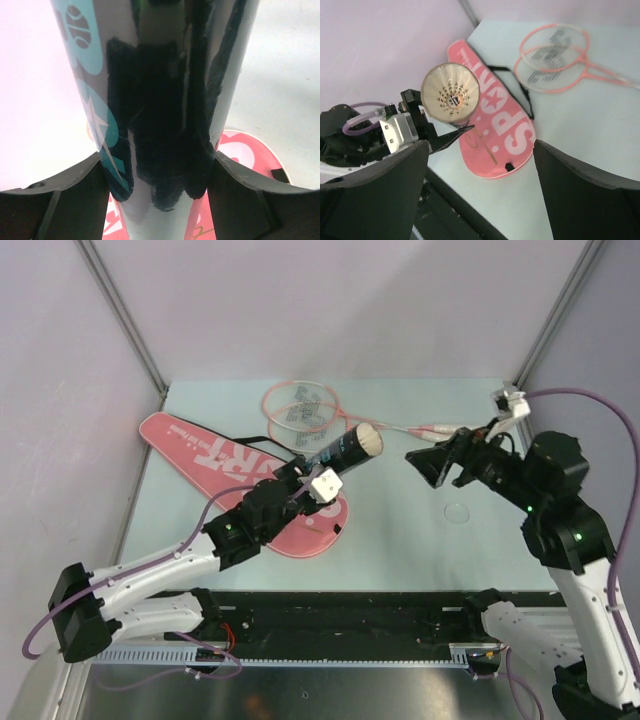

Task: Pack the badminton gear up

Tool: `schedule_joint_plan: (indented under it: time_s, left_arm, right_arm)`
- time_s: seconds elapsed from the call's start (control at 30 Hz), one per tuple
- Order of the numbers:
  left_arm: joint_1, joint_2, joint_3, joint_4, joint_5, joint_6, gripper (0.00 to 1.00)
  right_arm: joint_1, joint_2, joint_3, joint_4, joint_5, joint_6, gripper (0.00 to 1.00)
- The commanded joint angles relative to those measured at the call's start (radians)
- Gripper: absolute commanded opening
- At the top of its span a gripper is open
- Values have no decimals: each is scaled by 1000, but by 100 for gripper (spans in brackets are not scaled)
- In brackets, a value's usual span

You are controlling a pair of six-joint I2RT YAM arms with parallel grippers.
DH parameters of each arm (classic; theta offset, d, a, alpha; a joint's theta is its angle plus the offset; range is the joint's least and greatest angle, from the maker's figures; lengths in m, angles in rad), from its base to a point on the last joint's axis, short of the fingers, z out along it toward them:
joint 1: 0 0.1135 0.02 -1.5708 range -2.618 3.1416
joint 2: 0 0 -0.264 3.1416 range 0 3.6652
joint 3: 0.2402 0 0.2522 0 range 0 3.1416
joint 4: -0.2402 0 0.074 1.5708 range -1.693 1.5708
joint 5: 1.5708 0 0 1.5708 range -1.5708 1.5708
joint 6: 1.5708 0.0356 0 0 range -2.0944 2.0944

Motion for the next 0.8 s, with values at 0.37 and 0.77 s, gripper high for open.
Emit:
schedule_joint_plan:
  time_s: [0.37,0.77]
  left_arm:
    - [23,-40,67,70,-68,-58,7]
    - [23,-58,62,70,-20,-67,7]
  right_arm:
    - [-217,223,-340,-186,677,239,81]
    - [-260,598,-445,146,600,135,43]
